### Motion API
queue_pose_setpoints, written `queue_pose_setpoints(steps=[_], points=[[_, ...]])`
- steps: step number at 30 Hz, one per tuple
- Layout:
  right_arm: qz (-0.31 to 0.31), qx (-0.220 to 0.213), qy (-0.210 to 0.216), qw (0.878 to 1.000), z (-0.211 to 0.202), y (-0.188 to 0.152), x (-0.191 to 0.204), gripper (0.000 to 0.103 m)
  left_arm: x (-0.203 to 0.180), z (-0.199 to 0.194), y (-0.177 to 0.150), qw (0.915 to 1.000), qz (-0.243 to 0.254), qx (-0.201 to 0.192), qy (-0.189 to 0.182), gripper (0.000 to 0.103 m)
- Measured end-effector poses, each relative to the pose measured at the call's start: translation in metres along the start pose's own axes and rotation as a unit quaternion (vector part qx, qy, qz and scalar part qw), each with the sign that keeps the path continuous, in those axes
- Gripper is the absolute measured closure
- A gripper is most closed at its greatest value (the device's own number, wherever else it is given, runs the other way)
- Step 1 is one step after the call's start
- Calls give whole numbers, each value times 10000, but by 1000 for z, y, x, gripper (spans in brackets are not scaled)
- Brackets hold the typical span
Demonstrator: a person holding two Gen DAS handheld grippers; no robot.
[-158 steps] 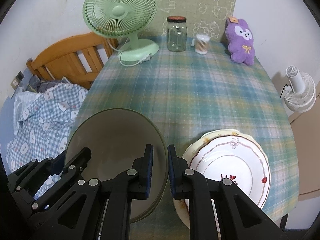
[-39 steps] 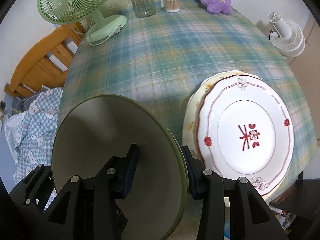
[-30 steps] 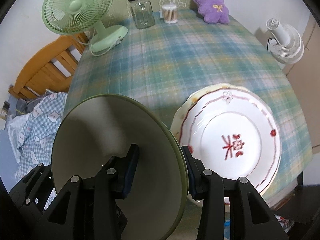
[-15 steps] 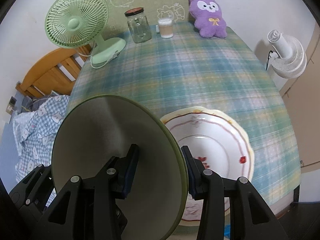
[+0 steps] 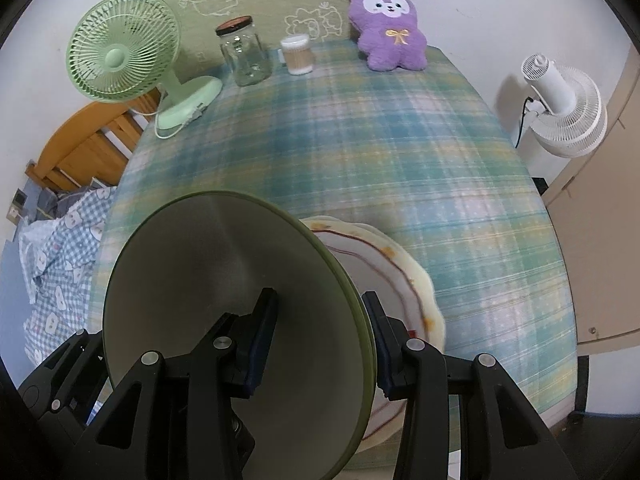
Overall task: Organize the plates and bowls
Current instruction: 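Carry the bowl stack over the plate stack and lower it onto the plates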
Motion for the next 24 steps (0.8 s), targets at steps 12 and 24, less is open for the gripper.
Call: queue_pose_setpoints(steps=[12,24], points=[[-152,388,62,9991,22,-5,-24,57,-22,22,-12,9990,-245,354,82,55],[-370,443,191,9982,29,0,-25,56,-23,28,-10,9983,-397,365,207,55]])
Point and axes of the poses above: each gripper's, at about its wrist camera, not at the fingertips, and z roughly the way its jaws point, x to its left, y to its top, the point moved 8 cm from there along z, roughly the way its jaws point, and after that the axes turned 10 degrees about y, right-handed, at the moved point
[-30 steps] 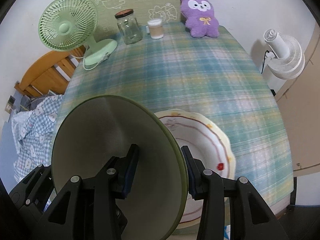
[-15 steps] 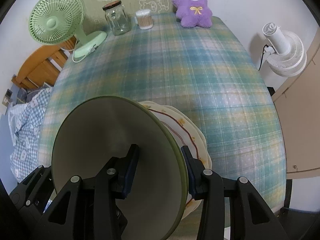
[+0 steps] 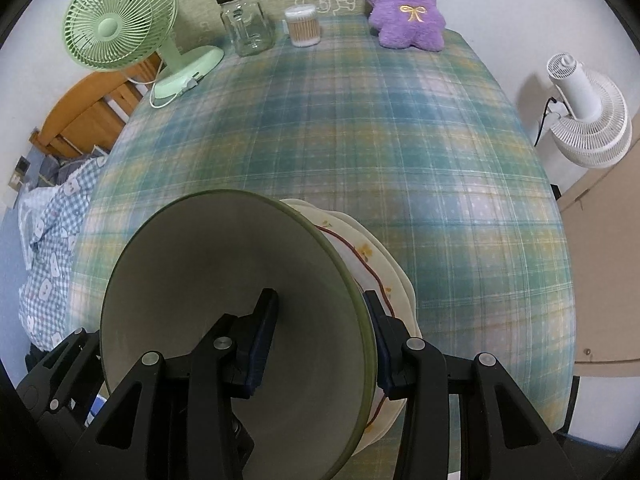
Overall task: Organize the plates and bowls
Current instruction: 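Carry the bowl stack over the plate stack and lower it onto the plates, then open both grippers and withdraw them from the bowls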
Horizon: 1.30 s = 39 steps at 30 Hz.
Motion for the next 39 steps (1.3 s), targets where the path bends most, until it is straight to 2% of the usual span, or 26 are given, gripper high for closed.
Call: queue_pose_setpoints(steps=[6,8,13,20,24,30,39], points=[[-35,6,3,10000,-1,-1,-1,55,0,0,-1,10000,28,33,13,48],[-47,-18,-28,10000,-3,-1,-1,53,2,0,-1,10000,8,16,50,42],[48,-189,-41,9998,-16,-1,-5,34,10,-10,1,9998,4,-131,113,30],[71,-641,-136,9978,-45,6,6,24,24,-38,12,9978,109,-624,210,18],[71,-878,-261,9958,-59,9,18,20,36,-50,17,9966,124,-796,155,15],[56,-1346,-588,9891,-83,13,47,19,57,-70,28,9928,302,-1158,4,14],[283,-2019,-799,9757,-110,17,98,19,105,-102,45,9824,570,-1770,-173,9]])
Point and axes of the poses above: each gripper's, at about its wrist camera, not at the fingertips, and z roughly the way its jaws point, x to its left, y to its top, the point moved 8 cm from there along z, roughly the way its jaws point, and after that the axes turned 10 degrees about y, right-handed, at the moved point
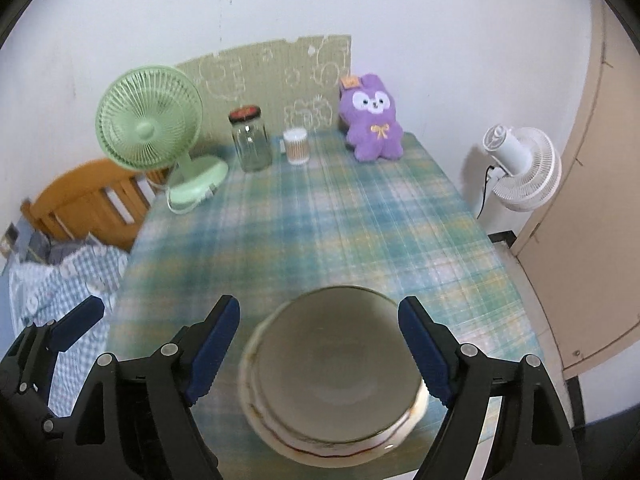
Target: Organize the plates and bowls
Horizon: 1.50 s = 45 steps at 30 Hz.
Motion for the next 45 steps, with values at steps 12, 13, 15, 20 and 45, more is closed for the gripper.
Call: queue_pose_setpoints(steps=[12,13,15,20,45], points=[[-4,-298,-90,9995,-14,-26,43,19,60,-11,-21,9996,-147,-209,97,5],[-33,-339,-80,9994,-15,-29,45,19,66,-12,-25,9994,-205,-228,140,4],[-93,-441,-48,9990,-19,-36,47,19,73,-15,-32,9990,-277,-286,218,3],[-253,-627,25,9977,-29,-56,51,18,89,-23,-54,9969,-430,-472,452,3],[-570,-1367,74,9889,-69,-130,37,14,98,-68,-123,9881,-911,-1024,694,1]])
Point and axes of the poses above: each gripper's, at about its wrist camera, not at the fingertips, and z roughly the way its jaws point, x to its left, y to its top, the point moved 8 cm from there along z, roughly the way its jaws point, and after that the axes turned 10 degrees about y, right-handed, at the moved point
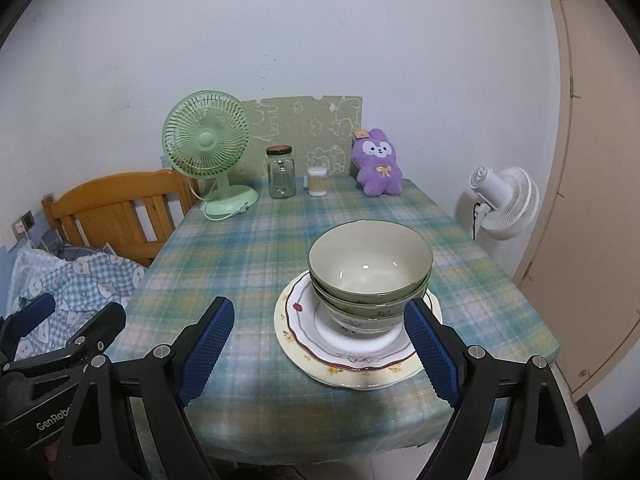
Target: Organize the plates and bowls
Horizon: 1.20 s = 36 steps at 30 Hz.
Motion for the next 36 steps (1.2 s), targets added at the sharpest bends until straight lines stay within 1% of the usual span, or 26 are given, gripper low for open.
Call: queue_pose_setpoints(steps=[9,17,36], points=[[-1,-9,104,9999,3,-1,-2,14,-1,-3,-2,9999,5,-56,89,1],[35,122,149,9998,7,-6,-4,14,-2,-5,-4,9999,38,-17,159,0],[97,202,70,9997,6,-9,-7,14,-6,-6,-7,9999,83,73,93,0]])
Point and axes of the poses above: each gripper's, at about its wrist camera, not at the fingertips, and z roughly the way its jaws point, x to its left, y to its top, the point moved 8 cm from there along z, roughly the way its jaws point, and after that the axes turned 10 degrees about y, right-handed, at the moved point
